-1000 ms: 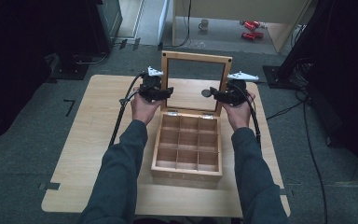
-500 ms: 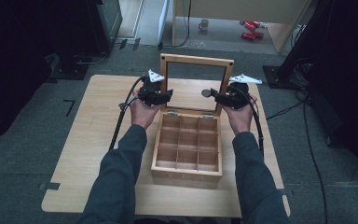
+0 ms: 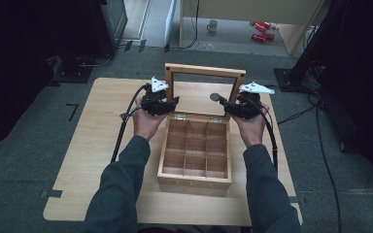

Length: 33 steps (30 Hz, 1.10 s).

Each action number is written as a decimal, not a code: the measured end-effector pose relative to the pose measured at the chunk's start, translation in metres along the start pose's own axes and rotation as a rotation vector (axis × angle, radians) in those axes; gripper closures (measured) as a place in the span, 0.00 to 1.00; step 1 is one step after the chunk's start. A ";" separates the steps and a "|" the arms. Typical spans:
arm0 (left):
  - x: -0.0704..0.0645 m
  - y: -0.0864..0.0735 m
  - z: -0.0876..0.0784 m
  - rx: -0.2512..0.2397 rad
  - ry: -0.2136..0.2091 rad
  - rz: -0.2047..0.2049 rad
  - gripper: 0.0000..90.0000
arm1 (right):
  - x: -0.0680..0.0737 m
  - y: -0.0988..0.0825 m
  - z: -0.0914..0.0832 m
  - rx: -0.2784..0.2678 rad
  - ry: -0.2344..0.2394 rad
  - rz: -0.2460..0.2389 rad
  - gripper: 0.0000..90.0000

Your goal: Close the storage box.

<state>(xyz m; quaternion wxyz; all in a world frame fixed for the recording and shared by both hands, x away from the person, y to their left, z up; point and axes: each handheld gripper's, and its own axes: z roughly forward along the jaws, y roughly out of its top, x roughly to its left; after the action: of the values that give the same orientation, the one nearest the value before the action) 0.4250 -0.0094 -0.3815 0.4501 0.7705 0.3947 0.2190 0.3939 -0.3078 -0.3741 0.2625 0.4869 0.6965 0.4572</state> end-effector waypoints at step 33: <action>0.001 -0.016 -0.039 -0.060 -0.056 0.004 0.59 | 0.014 -0.020 -0.028 -0.043 0.040 -0.014 0.43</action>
<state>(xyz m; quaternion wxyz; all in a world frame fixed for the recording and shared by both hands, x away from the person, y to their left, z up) 0.3917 0.0165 -0.3756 0.4835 0.7632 0.3735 0.2102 0.3569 -0.3082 -0.3784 0.2621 0.4669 0.6950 0.4798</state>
